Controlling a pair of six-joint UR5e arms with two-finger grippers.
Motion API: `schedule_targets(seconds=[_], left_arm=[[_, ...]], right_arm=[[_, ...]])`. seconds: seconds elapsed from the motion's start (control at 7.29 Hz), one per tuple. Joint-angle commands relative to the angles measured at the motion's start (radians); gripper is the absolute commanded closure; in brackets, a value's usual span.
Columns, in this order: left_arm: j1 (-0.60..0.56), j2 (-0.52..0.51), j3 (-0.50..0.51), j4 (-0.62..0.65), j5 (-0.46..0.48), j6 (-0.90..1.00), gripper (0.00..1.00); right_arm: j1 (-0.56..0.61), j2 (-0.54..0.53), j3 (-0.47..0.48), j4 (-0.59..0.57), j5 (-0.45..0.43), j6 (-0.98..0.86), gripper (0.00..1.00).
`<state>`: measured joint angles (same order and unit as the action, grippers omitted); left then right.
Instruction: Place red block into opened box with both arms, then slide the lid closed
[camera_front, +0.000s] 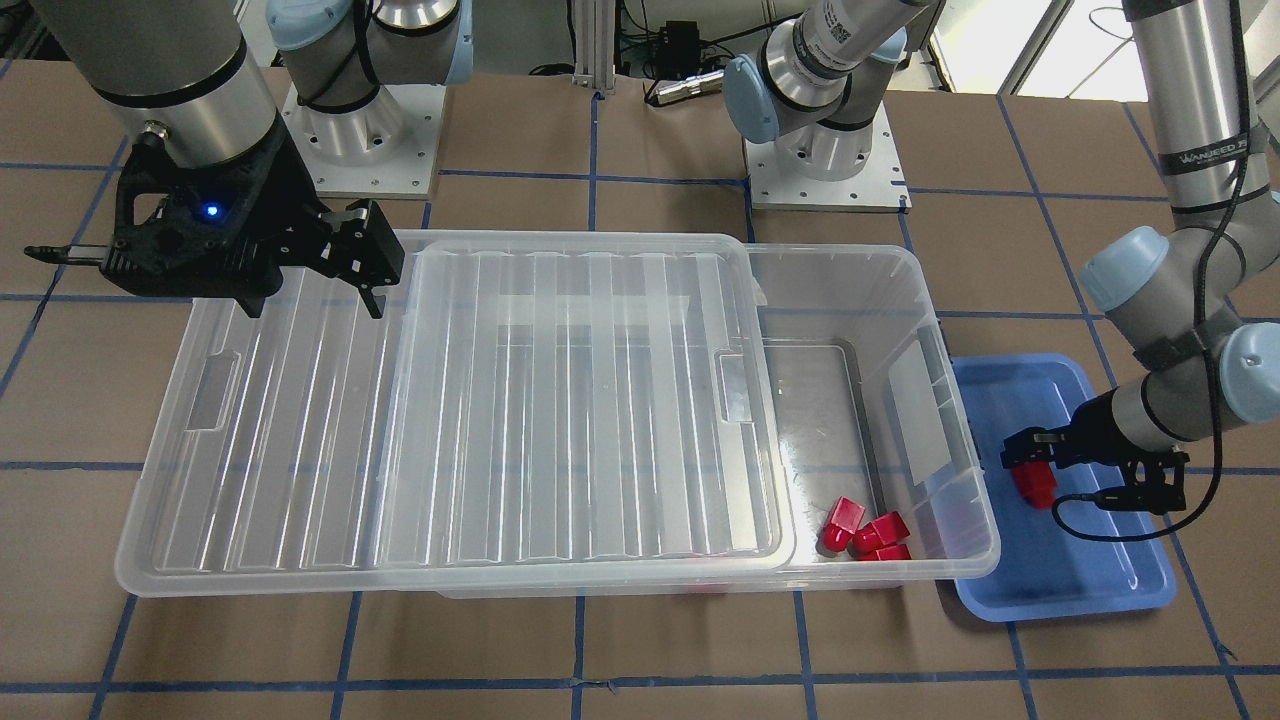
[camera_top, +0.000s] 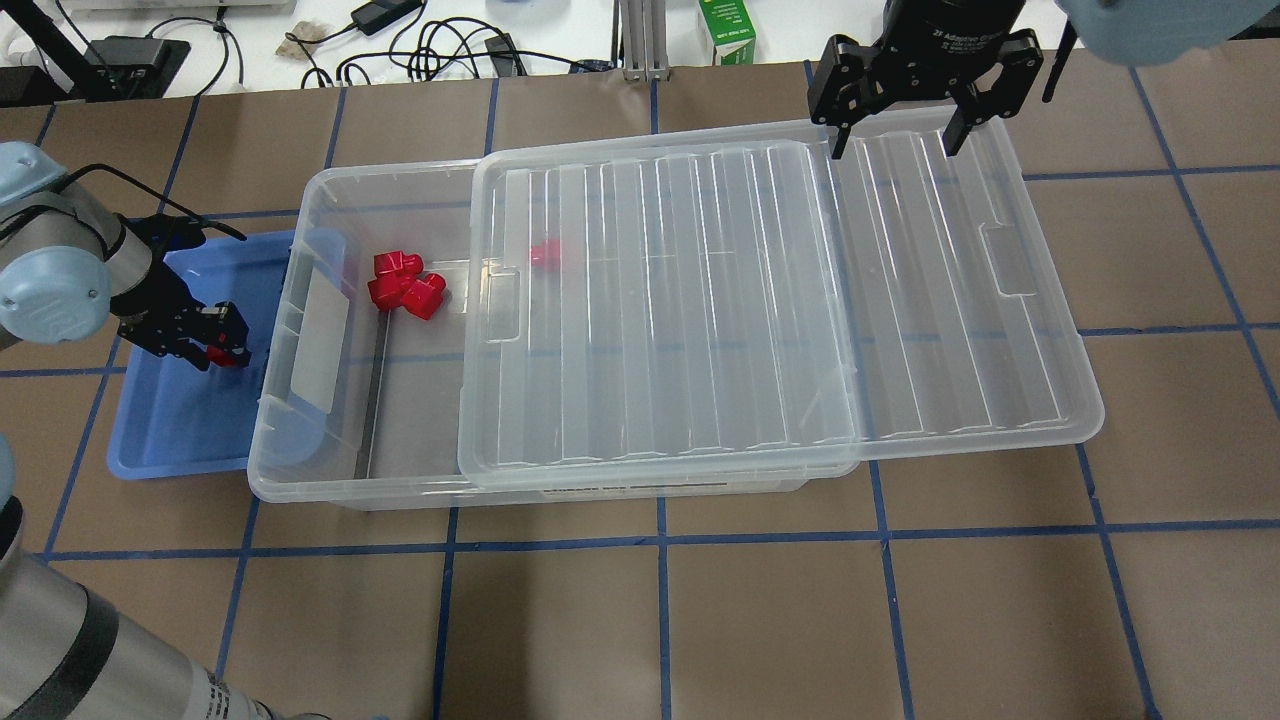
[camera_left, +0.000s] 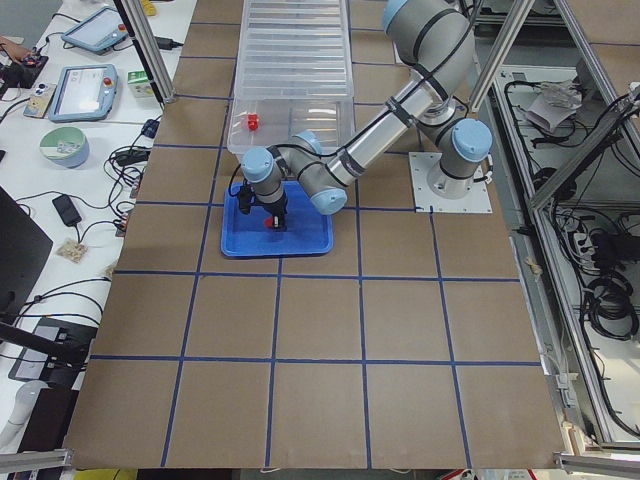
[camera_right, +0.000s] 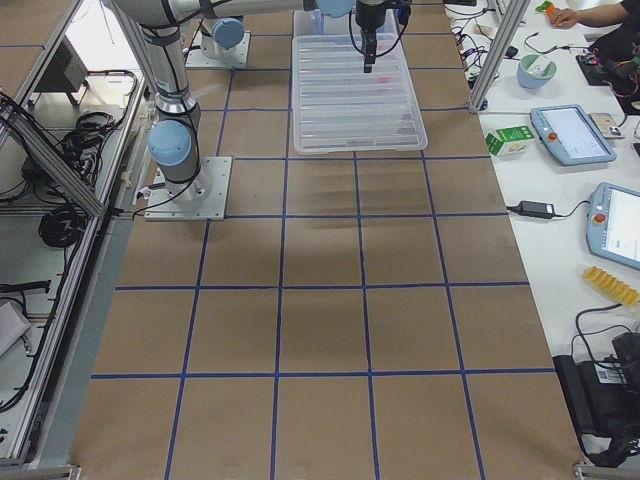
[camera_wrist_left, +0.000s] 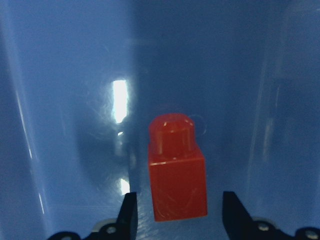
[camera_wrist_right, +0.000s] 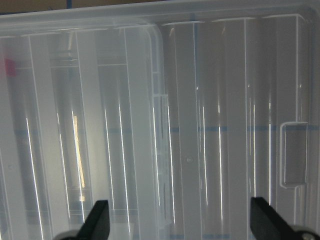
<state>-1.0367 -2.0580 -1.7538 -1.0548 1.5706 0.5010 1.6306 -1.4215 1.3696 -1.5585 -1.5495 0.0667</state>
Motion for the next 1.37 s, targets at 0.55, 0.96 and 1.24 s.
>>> schedule_targets(seconds=[0.55,0.96,1.24], left_arm=[[-0.091,0.175,0.207,-0.352,0.003,-0.010,1.00],[-0.257,0.281,0.217,-0.455,-0.001,-0.104,1.00],[-0.450,0.295,0.191,-0.453,0.000,-0.298,1.00]], right_arm=[[0.000,-0.001,0.002,-0.001,-0.001,0.001,0.00],[0.000,-0.001,0.000,-0.002,-0.001,0.001,0.00],[0.000,-0.001,0.002,0.000,-0.001,-0.001,0.00]])
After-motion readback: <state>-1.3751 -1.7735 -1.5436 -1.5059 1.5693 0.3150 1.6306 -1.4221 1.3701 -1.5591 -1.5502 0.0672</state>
